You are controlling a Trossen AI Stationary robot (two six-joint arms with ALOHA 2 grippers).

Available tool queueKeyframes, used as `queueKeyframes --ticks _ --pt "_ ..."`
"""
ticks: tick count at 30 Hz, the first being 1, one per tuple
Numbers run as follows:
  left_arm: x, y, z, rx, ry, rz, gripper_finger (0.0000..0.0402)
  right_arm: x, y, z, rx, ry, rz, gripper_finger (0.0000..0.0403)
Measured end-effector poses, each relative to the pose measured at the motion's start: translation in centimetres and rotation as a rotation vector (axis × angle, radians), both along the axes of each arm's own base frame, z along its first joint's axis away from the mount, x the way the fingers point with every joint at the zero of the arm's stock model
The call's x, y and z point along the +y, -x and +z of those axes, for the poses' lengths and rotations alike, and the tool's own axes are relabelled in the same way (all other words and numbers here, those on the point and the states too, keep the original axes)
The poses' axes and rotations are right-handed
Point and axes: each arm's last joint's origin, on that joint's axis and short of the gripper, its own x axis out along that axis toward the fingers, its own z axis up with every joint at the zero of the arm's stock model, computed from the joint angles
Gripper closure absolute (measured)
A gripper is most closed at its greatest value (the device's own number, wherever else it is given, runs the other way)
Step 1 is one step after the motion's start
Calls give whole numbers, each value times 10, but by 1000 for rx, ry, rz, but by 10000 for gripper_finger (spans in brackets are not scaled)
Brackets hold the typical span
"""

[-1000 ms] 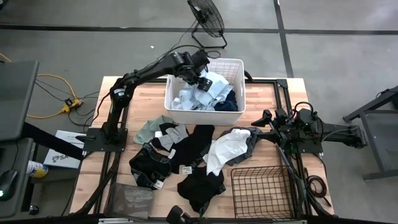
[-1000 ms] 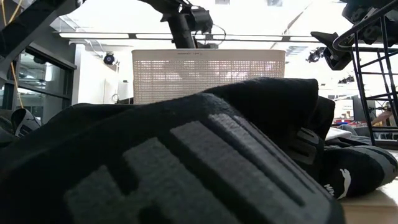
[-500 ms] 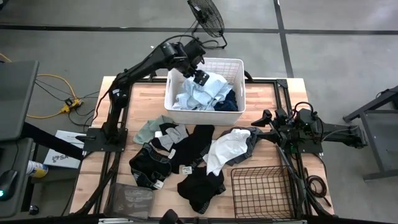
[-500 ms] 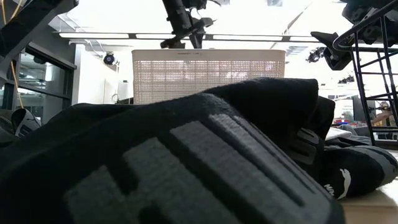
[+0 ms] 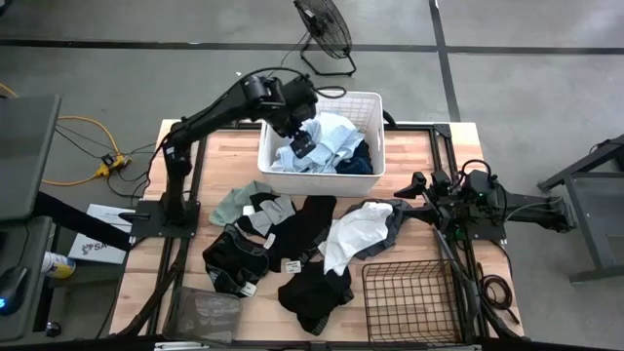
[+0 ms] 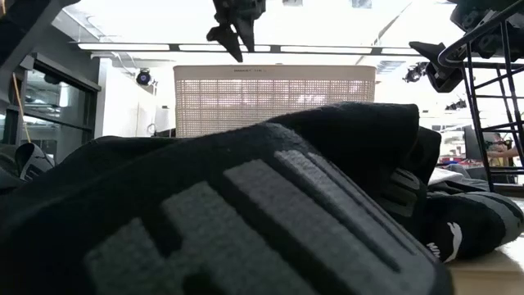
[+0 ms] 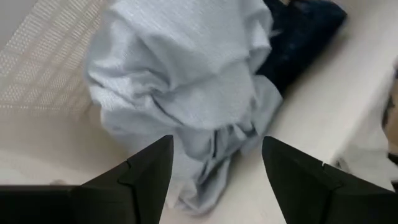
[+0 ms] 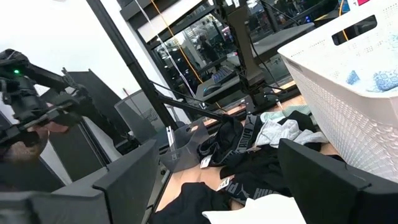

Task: Pick & Place Cloths
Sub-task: Put the bottom black boxer into the wire basket

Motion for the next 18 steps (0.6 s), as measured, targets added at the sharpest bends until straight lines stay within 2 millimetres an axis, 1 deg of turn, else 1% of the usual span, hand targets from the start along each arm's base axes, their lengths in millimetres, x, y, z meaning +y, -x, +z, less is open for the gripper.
queueKeyframes --ticks 4,7,12,15,18 --pt "-27 3 11 -28 -10 -66 160 0 0 0 1 0 0 82" --pt "-52 1 15 -29 -10 -136 160 0 0 0 2 0 0 82" --pt "-99 1 14 13 -25 -220 160 0 0 0 2 0 0 82" --pt "-124 -1 8 53 -44 -226 160 0 0 0 3 0 0 82" --pt "-147 0 11 28 -72 -215 160 0 0 0 3 0 0 82"
